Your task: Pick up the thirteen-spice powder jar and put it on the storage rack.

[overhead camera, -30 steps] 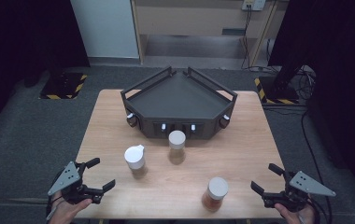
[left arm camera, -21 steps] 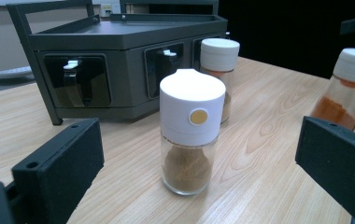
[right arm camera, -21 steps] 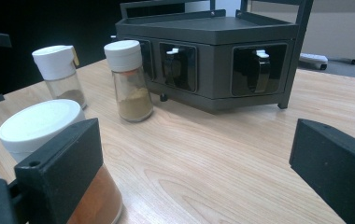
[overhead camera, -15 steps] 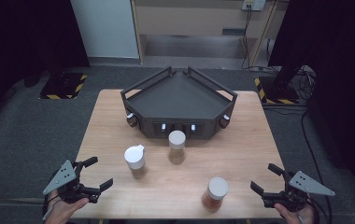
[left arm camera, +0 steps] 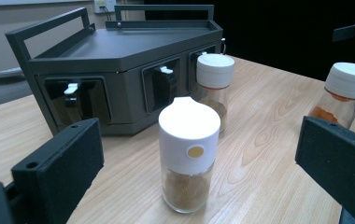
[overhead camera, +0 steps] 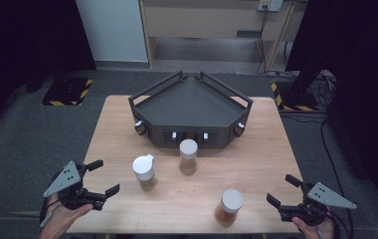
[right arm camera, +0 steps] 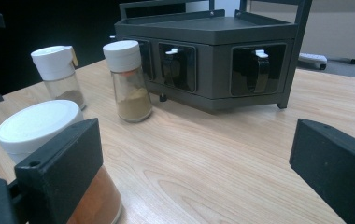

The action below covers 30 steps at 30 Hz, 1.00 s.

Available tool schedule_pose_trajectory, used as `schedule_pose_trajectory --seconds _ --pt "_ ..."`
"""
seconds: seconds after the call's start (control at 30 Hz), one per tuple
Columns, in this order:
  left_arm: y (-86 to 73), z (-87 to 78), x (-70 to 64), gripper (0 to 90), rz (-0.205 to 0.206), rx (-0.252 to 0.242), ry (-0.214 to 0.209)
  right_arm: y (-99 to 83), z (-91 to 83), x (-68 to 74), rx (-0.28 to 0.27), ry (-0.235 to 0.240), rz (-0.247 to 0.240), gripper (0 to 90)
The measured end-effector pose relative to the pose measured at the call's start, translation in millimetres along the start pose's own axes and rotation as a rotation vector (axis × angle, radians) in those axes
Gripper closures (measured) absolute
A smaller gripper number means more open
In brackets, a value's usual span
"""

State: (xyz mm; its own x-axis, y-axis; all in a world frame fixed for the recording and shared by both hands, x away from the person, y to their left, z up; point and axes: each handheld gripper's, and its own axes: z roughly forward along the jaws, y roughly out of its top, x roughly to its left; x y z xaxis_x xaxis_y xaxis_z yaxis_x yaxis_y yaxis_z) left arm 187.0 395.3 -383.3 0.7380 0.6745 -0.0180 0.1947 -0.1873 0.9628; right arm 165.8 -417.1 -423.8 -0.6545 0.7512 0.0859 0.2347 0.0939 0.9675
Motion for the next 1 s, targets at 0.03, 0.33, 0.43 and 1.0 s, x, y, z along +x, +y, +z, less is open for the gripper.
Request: schedule_pose_trajectory --seconds 0.03,0.33,0.43,1.0 --pt "2.7 0.8 0.1 0.0 0.003 0.005 -0.001 -0.1 0.0 0.0 0.0 0.0 0.0 3.4" --pt "23.7 8.0 5.8 0.0 0.023 0.059 -0.007 -0.6 -0.6 -0.6 -0.005 -0.001 0.003 3.4" --pt "30.7 10.1 6.6 0.0 0.028 0.076 -0.011 -0.8 -0.5 -0.8 -0.006 -0.001 0.004 3.4" --pt "62.5 31.9 12.1 0.0 0.043 0.185 -0.029 -1.1 -0.6 -1.1 -0.007 -0.001 0.005 3.5"
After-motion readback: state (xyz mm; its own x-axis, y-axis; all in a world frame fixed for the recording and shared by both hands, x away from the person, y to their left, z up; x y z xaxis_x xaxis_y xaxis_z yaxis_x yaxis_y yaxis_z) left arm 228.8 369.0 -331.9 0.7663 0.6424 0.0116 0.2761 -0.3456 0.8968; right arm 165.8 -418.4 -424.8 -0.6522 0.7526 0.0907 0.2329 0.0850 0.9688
